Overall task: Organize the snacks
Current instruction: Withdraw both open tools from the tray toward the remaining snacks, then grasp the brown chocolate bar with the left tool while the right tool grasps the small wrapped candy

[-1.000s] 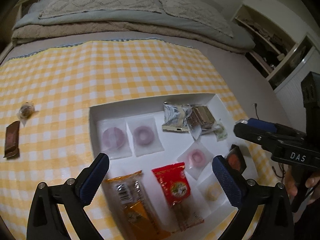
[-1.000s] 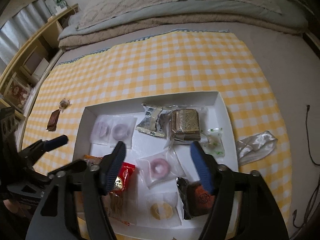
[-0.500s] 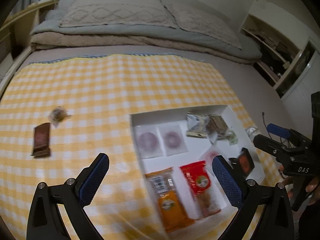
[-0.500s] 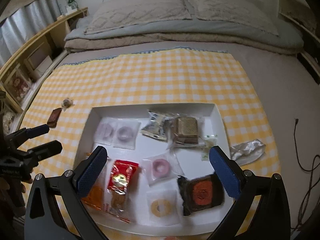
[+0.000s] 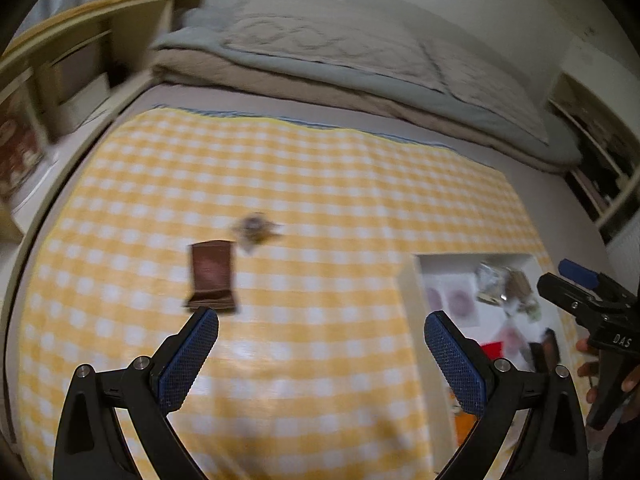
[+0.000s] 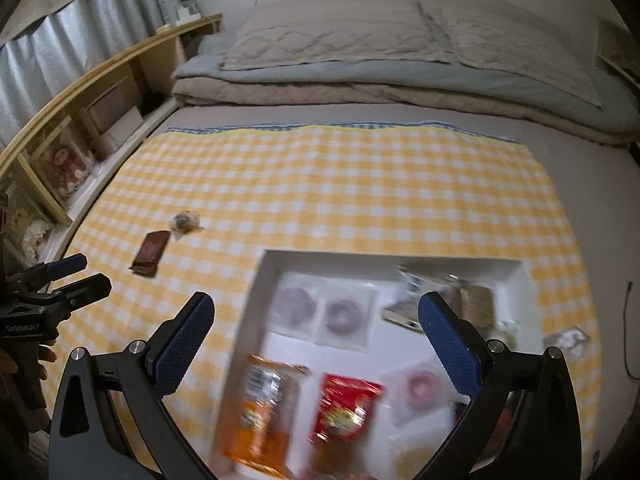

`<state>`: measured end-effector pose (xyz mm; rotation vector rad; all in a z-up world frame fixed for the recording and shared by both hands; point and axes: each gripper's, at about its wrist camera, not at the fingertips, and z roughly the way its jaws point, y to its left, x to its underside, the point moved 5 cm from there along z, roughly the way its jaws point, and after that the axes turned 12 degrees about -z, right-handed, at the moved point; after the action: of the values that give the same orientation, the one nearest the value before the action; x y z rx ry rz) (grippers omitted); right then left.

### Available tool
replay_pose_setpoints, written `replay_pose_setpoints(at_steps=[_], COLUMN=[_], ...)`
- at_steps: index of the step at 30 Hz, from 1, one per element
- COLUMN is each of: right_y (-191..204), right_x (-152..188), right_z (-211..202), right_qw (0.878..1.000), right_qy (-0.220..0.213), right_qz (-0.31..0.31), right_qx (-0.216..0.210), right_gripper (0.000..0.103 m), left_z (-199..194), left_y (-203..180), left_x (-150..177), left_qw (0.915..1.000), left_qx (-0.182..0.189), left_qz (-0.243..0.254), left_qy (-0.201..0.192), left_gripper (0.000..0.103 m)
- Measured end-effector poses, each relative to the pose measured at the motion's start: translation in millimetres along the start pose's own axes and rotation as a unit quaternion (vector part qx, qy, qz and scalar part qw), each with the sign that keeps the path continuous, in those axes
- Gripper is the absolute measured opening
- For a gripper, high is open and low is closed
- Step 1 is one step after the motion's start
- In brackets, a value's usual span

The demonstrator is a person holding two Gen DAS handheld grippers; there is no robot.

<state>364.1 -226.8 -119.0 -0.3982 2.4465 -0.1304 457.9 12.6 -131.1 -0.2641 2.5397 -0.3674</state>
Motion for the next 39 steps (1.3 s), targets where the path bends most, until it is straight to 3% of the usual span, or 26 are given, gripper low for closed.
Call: replay_pose_setpoints(at_steps=[6,11,13,15,18,22,25,27,30,34,38,39], right_y=[34,65,75,84,93,118,135,140,146,164,182,185], right_x=[-31,-57,-65,-75,-86,-96,-99,-101,-103,-106,-104,-103], right_z=[32,61,77,96,121,158,187,206,233,253,264,266], right_qw=[1.0,0.999,0.997,0.996,0.995,0.991,0.988,0.984,0.978,0.974,0.973,0.972], right_qy=[0.003,0.018,0.029,0.036,0.046,0.052,0.073,0.089,0.105,0.117,0.127,0.131], right_qz=[0.007,0.0,0.006,0.019,0.029,0.02,0.013,0.03,0.054,0.016,-0.033,-0.04], right_qx=[-0.029,-0.05,-0.065,-0.079,-0.087,-0.121,-0.138,-0.152,-0.174,-0.191,-0.189,-0.191], right_gripper=[0.103,0.103,0.103,0.103,0.102,0.092,0.075,0.07,0.067,0.067,0.065,0.06], left_z=[7,28,40,58,84,126,146,155,166,176,184,187], left_y=[42,63,68,72,75,79,84,87,86,84,78,74], left_x=[-23,-42,-46,-52,-57,-49,-47,-46,-45,-45,-46,-47], left_qw=[0.9986,0.9969,0.9964,0.9961,0.9963,0.9934,0.9911,0.9907,0.9899,0.9899,0.9887,0.9889], left_qx=[-0.038,-0.05,-0.051,-0.055,-0.062,-0.084,-0.109,-0.113,-0.121,-0.123,-0.131,-0.13], left_qz=[-0.036,-0.059,-0.064,-0.063,-0.049,-0.033,-0.026,-0.024,-0.008,0.002,0.016,0.015], left_qy=[0.003,0.014,0.02,0.028,0.034,0.07,0.072,0.072,0.073,0.07,0.07,0.071], left_gripper=[0.103,0.103,0.1,0.09,0.087,0.082,0.074,0.073,0.072,0.068,0.044,0.042])
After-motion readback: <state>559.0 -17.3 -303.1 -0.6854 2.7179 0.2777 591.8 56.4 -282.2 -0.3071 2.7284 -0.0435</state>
